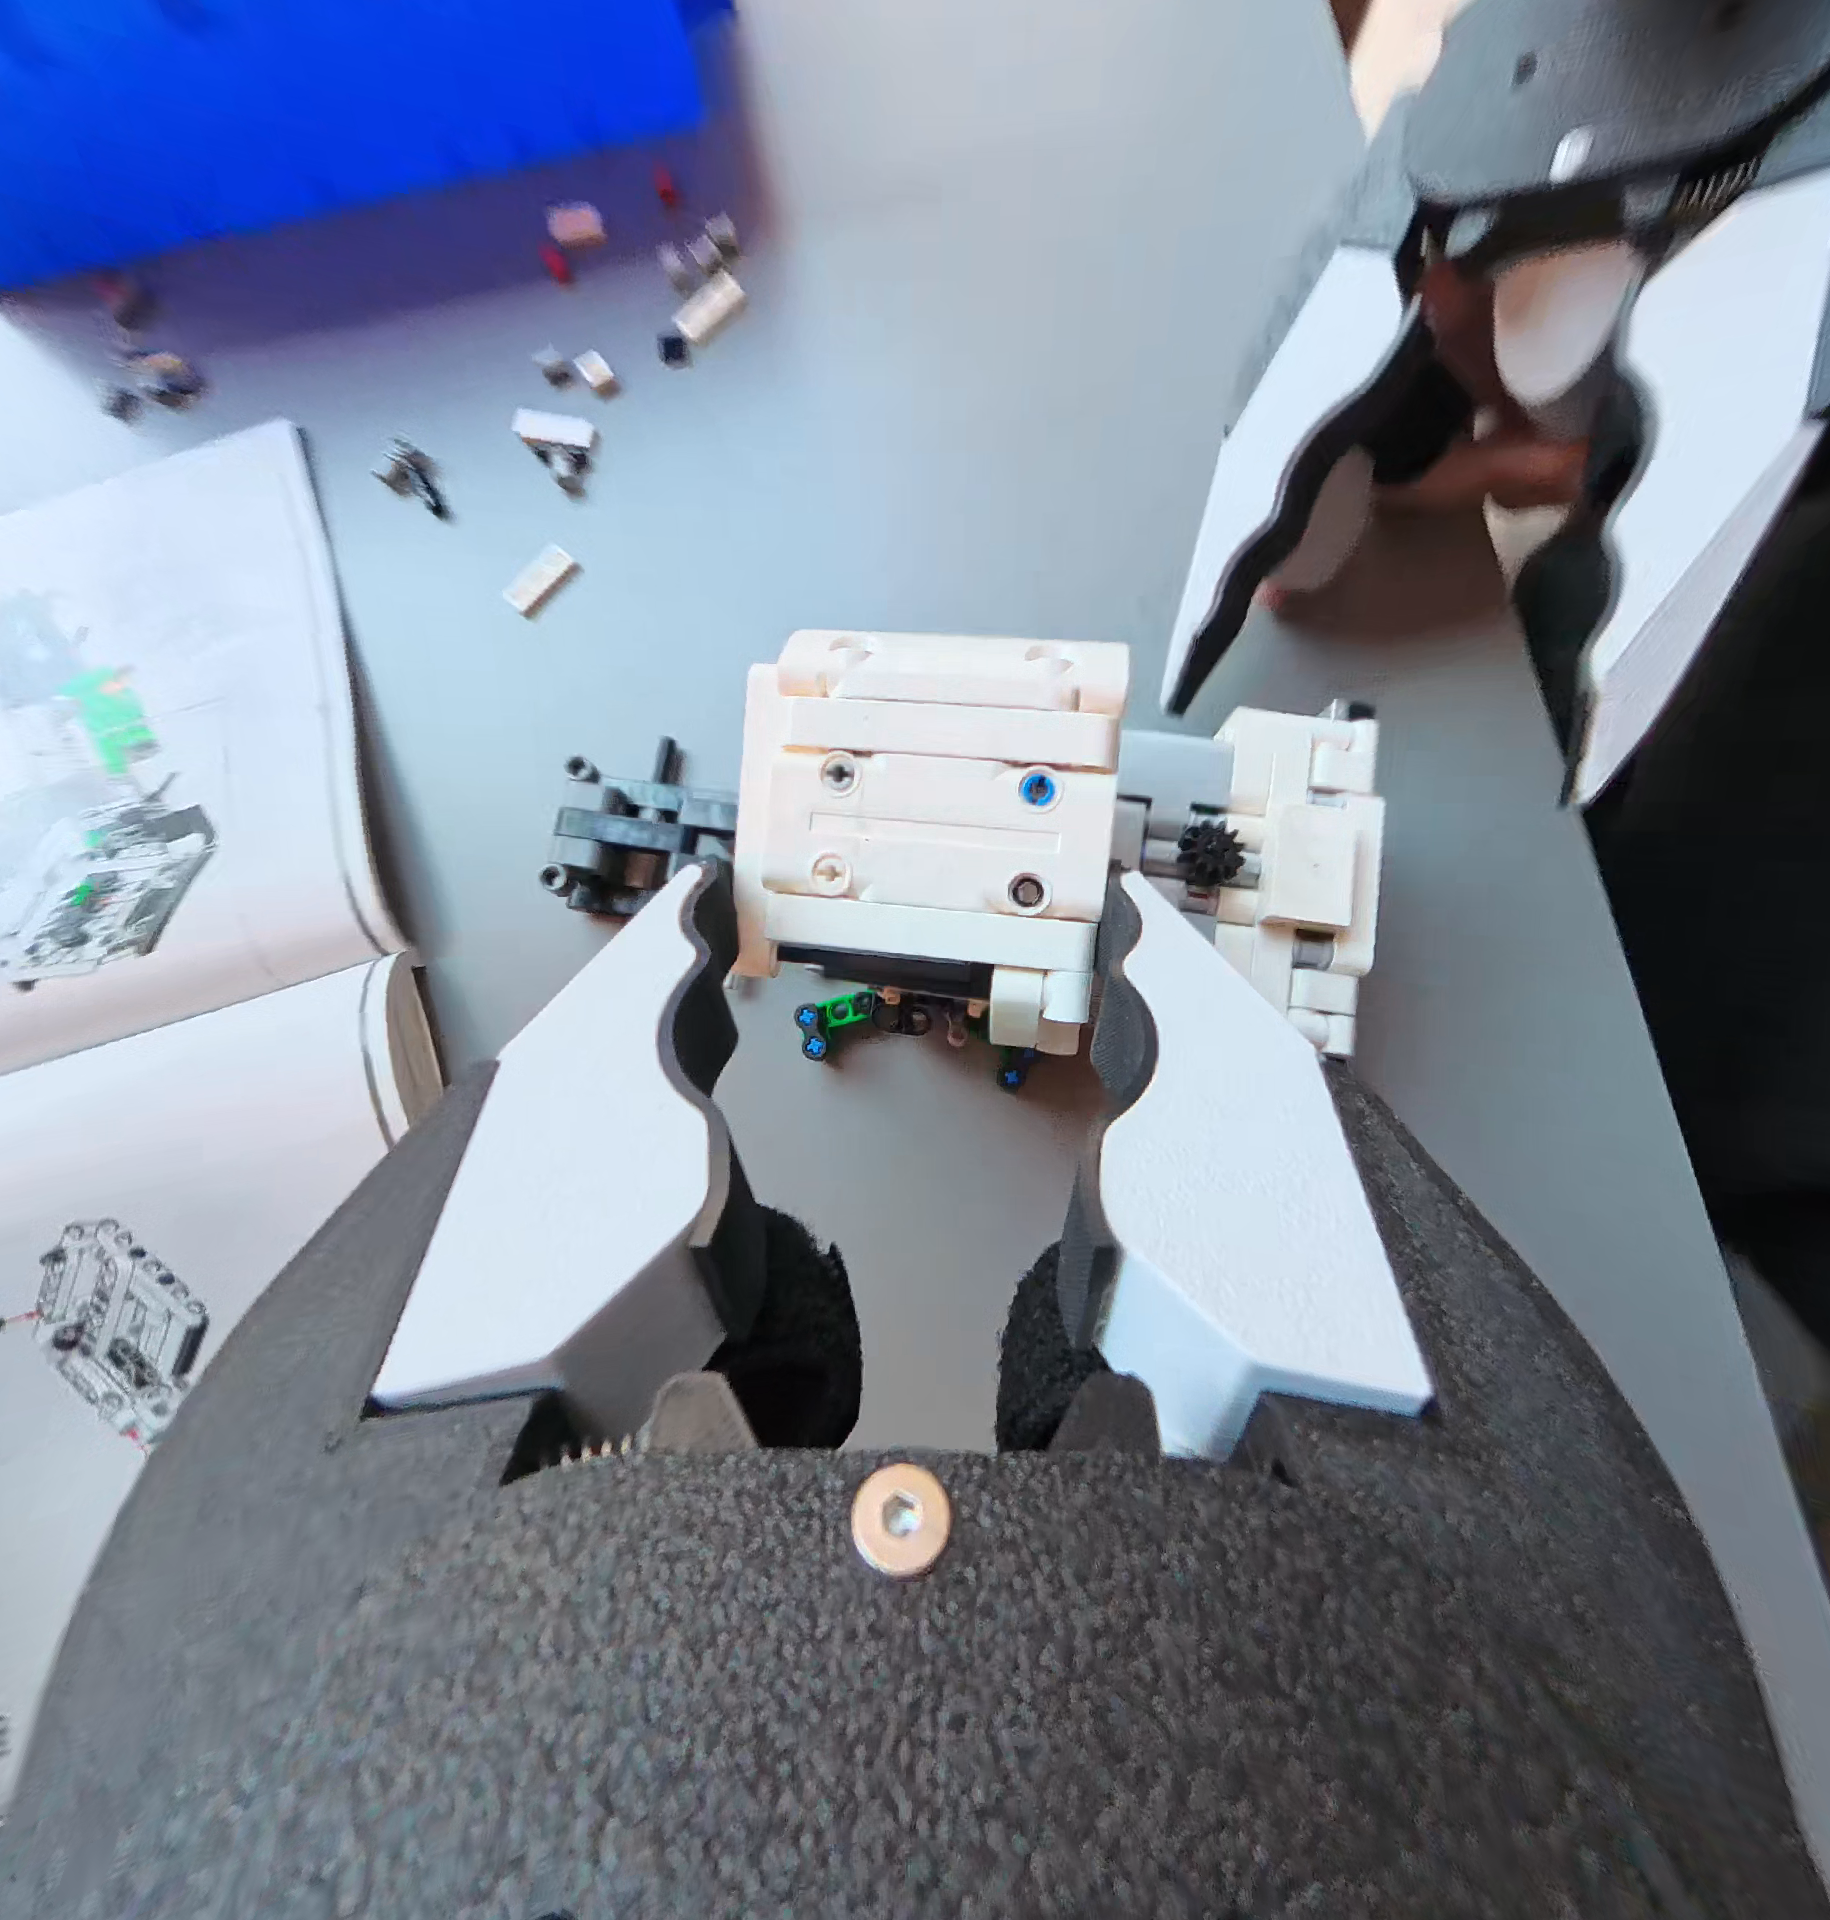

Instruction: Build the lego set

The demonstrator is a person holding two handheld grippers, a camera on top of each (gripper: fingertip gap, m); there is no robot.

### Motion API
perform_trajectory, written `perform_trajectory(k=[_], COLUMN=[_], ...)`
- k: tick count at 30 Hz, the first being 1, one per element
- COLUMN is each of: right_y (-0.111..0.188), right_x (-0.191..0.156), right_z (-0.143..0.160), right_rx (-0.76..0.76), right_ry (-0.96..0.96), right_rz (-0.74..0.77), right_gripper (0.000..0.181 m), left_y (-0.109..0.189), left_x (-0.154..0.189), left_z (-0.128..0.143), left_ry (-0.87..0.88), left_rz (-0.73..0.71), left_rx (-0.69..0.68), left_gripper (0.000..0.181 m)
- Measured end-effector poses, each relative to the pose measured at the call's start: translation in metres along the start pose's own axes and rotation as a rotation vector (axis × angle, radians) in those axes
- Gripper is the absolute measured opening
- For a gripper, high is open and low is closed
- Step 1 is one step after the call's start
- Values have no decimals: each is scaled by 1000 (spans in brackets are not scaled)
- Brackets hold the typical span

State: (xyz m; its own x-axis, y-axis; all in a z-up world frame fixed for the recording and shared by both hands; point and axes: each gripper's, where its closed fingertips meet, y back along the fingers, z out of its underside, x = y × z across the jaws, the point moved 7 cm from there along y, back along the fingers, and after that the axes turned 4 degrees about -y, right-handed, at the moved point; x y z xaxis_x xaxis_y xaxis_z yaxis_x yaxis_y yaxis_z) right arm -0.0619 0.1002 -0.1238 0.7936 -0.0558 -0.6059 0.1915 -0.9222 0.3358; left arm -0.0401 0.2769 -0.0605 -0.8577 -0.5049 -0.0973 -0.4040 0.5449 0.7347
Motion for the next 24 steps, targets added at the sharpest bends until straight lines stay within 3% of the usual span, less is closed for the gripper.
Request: perform_trajectory(k=[1,4,8,14,18,24], right_y=[0,4,7,-10,-29,-48], right_x=[-1,5,25,34,27,27], right_z=[-2,-16,-28,-27,-27,-24], right_rx=[32,90,37,-158,-201,-183], right_ry=[-45,-208,-380,-538,-641,-699], right_rz=[-8,-76,-126,-161,-217,-225], right_gripper=[87,81,73,72,75,49], left_y=[8,30,45,59,64,56], left_x=[3,18,50,79,102,119], left_z=[0,10,29,45,53,66], left_ry=[27,112,275,365,373,420], left_rz=[-14,-48,-75,-276,-315,-287], left_rx=[57,215,419,524,637,689], left_gripper=[68,68,68,68,68,68])
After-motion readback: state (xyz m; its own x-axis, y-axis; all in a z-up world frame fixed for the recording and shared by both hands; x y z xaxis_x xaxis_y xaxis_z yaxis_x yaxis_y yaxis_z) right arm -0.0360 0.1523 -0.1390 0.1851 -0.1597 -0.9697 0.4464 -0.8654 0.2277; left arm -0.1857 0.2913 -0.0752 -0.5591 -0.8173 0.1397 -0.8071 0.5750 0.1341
